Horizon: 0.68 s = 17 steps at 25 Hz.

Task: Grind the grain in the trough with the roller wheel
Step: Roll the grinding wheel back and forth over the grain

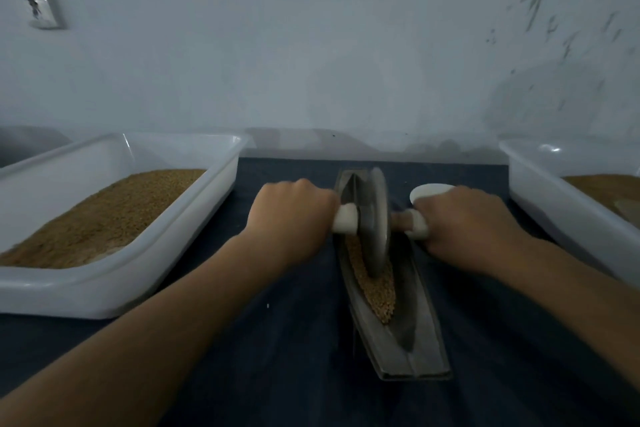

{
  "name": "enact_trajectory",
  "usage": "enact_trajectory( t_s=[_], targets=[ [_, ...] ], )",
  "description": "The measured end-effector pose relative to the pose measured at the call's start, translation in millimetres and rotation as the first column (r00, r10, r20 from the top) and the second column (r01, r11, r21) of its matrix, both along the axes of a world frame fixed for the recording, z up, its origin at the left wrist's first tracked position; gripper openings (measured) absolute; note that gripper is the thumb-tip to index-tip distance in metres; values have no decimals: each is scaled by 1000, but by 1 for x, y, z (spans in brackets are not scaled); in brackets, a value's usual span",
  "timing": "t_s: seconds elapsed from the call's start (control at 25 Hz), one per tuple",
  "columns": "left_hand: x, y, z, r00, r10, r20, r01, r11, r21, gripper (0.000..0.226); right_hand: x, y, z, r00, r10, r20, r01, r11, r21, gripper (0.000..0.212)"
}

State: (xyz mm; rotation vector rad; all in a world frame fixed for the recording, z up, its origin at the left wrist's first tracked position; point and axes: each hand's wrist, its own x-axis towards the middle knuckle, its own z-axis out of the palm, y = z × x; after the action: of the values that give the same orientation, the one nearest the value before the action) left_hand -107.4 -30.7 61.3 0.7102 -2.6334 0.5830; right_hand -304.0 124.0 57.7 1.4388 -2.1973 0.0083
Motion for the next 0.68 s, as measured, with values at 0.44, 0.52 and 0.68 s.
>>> enact_trajectory(
  t_s=[0.44,0.52,0.68],
  targets=[
    [-23,-27,2,994,99,-39,-95,991,92,6,-2,-30,13,995,-74,62,73,997,6,18],
    [-24,-28,5,994,104,-29,-101,988,114,8,-2,-35,18,993,-86,85,82,996,41,15],
    [17,4,-14,997,-49,-57,47,998,-41,31,11,19,-5,998,-30,-49,28,999,-25,23]
  ],
)
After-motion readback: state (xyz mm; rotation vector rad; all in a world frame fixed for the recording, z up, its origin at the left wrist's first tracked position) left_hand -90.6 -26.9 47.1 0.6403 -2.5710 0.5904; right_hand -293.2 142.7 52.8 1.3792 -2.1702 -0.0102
